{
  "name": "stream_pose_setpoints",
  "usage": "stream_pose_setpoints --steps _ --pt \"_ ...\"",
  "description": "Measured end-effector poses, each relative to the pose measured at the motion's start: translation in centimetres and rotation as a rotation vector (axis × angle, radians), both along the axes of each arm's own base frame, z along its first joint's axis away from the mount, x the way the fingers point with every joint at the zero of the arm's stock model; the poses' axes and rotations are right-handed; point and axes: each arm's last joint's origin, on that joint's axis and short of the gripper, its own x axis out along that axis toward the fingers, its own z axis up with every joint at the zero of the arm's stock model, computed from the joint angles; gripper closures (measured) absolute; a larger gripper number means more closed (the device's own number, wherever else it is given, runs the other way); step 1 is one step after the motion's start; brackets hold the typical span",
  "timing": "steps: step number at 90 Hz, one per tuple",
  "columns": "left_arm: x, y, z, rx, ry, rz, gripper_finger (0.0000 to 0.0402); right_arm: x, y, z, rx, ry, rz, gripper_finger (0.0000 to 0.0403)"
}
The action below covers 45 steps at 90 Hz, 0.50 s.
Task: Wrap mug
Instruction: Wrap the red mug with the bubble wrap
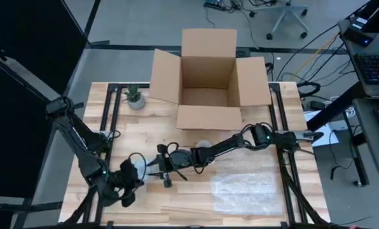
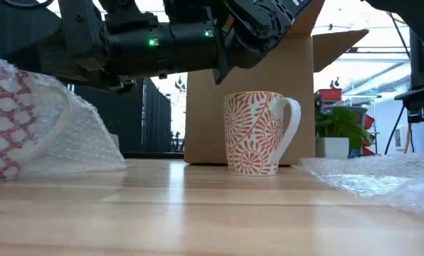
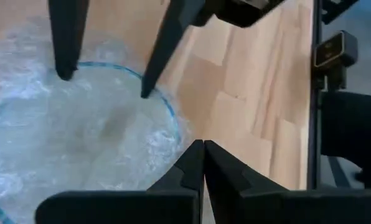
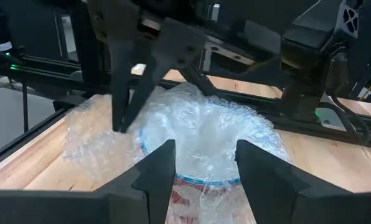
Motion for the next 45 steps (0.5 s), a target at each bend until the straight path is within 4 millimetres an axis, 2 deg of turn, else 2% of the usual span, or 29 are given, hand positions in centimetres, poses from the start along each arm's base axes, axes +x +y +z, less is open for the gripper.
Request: stream_pose_setpoints --steps 26,45 --pt "0.4 0.7 0.1 0.015 0.015 0.03 0.0401 0.0 0.0 0.0 0.0 0.001 -0.002 0.0245" --pt "0.3 0.8 3.3 0.032 0.043 0.017 0.0401 0.0 0.0 0.0 0.0 0.001 0.002 0.0245"
